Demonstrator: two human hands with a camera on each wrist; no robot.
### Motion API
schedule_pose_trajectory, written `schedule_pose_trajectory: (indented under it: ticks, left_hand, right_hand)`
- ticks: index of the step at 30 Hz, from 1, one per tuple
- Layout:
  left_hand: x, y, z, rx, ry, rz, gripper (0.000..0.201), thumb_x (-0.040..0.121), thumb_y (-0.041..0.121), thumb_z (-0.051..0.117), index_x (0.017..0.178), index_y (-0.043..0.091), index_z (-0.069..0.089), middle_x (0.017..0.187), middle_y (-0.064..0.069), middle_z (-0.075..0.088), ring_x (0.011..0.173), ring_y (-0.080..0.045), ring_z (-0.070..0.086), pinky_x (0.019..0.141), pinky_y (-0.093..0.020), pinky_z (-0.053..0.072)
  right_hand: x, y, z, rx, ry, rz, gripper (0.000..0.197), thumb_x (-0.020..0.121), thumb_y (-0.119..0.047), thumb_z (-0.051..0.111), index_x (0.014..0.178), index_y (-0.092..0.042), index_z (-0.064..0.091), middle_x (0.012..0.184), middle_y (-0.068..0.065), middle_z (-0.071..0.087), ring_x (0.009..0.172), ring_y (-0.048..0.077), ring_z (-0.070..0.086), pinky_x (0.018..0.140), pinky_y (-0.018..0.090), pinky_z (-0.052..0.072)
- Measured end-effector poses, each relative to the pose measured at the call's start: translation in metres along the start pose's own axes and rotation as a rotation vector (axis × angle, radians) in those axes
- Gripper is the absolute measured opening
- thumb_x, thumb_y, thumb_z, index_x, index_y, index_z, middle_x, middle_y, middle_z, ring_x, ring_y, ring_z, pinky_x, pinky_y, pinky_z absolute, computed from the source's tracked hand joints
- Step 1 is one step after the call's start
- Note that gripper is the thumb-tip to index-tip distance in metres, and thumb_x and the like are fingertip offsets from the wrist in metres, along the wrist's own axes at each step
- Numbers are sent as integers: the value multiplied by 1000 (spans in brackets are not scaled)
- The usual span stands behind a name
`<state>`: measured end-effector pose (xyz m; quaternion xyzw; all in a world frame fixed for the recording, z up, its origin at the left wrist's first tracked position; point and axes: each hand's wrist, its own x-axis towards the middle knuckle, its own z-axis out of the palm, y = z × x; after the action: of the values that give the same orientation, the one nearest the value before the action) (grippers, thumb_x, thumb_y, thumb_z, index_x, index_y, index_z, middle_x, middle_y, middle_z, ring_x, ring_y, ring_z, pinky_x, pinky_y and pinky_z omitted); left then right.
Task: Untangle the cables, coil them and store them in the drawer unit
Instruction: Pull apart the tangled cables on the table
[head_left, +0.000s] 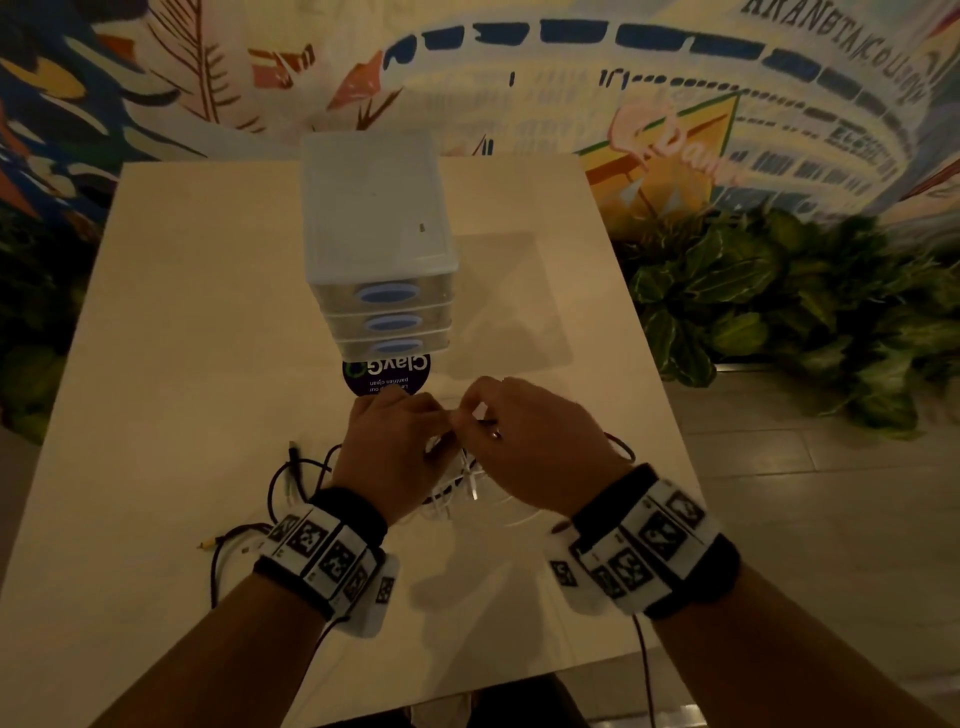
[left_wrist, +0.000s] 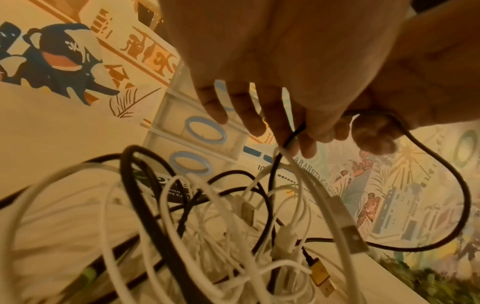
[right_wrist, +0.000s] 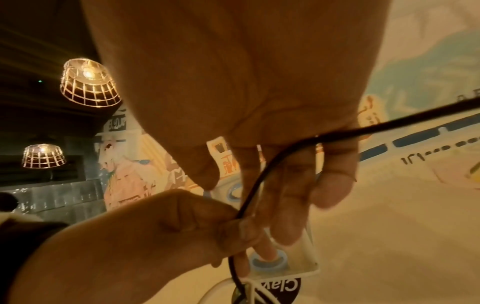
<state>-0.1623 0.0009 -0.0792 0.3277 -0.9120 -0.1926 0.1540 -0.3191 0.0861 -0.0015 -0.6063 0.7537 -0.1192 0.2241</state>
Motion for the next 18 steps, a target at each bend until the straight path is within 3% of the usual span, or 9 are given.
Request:
schedule_pose_trajectory:
  ticks: [4,7,10,14,18]
  left_hand:
    - [0,-3,1,-64,-9,-15,39,91,53,43,93,32,77,81,12,67,76,-19,57,69,-33,39]
    - [-2,-3,5,-160,-79,-3,35,91,56,52,95,31,77,89,12,65,79,-14,58,67,-34,49]
    - [-7,-5,14,-223,-146,-49,26,89,54,66,101,33,76,104,13,60,90,-8,59,73,-25,46]
    - [-6,-9,20,-147,-80,-91,47,92,60,44,104,29,77,105,9,66,89,-17,66,71,-32,53]
    - [-6,-14,15,-132,-6,-109,40,98,59,42,104,38,76,102,18,74,94,-14,67,81,-44,53]
  right_hand:
    - [6,4,1,-66,-65,83,38,103,-54,40,102,-20,55,84,-3,59,85,24,61,69,33,41]
    - [7,9,-11,-38,0,-6,38,103,-52,44,88,-21,61,68,-4,55,72,17,57,63,31,39]
    - [8,9,-28,32,89,-120,38,103,-51,47,85,-21,61,61,-2,52,59,10,51,55,29,36]
    - [14,12,-43,147,234,-164,34,104,-47,48,85,-22,59,55,-3,46,54,9,48,52,29,36]
    - [17,24,-38,227,295,-124,35,105,-46,45,85,-19,55,64,-1,56,60,13,52,58,38,44]
